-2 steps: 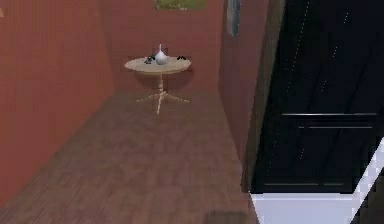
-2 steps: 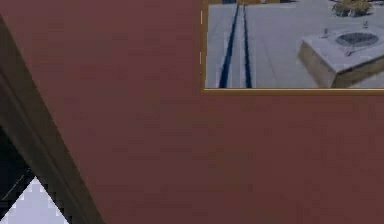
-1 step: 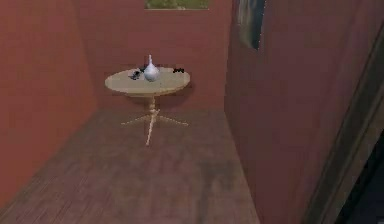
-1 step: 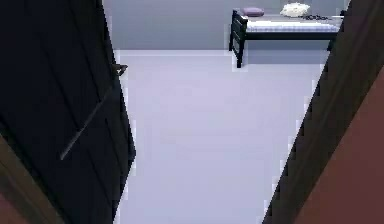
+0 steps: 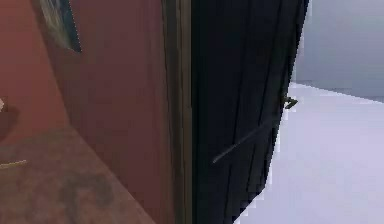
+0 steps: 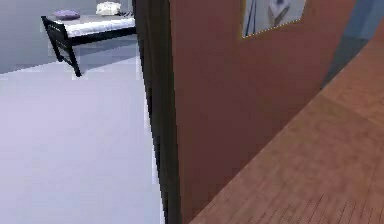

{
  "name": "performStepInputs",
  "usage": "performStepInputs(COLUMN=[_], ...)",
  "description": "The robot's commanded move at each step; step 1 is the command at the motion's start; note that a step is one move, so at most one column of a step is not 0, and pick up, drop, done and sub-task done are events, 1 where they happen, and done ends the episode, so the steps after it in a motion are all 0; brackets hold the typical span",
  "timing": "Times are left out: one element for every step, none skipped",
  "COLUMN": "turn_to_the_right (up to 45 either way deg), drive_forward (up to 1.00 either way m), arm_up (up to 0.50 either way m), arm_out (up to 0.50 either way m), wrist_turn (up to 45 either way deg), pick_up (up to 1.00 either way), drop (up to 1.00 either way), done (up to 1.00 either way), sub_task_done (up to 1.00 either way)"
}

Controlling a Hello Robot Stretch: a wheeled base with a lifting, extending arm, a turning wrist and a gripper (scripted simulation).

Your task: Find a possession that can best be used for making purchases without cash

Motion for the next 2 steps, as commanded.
performStepInputs(turn_to_the_right=[42.0,0.0], drive_forward=[0.00,0.70], arm_up=[0.00,0.00], arm_out=[0.00,0.00], wrist_turn=[0.0,0.0], pick_up=[0.00,0.00], drop=[0.00,0.00], done=[0.00,0.00], sub_task_done=[0.00,0.00])
